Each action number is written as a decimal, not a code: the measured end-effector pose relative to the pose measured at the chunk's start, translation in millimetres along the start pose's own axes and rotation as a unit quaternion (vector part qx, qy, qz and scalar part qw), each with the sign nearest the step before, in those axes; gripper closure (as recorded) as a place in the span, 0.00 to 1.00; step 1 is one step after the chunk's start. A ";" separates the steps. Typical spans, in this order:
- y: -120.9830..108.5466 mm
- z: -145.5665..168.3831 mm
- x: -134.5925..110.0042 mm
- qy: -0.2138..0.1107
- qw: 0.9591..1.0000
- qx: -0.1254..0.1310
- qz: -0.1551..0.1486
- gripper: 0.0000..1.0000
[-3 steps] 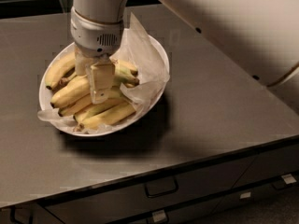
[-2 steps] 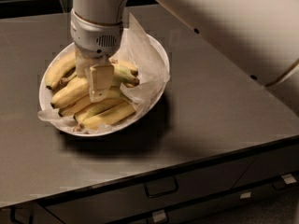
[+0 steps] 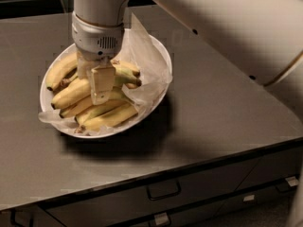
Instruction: Pick banana from white bowl
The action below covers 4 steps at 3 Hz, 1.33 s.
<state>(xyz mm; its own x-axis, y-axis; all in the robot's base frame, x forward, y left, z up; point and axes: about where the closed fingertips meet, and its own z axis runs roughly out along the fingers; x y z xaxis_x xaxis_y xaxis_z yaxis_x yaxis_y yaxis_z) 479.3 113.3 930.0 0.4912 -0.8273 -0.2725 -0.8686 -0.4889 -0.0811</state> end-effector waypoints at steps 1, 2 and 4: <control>-0.9 1.8 1.7 0.002 1.000 -0.002 0.002 0.47; -1.7 3.4 3.4 0.004 1.000 -0.004 0.004 0.47; -1.3 5.7 5.4 0.008 1.000 -0.007 0.006 0.69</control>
Offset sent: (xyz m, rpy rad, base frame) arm -0.0028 -0.0146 -0.0090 -0.0642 0.0451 0.0014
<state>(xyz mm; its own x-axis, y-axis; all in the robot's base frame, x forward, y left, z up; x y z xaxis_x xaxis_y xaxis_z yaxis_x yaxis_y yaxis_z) 482.7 111.0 923.1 0.4819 -0.8374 -0.2578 -0.8734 -0.4828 -0.0644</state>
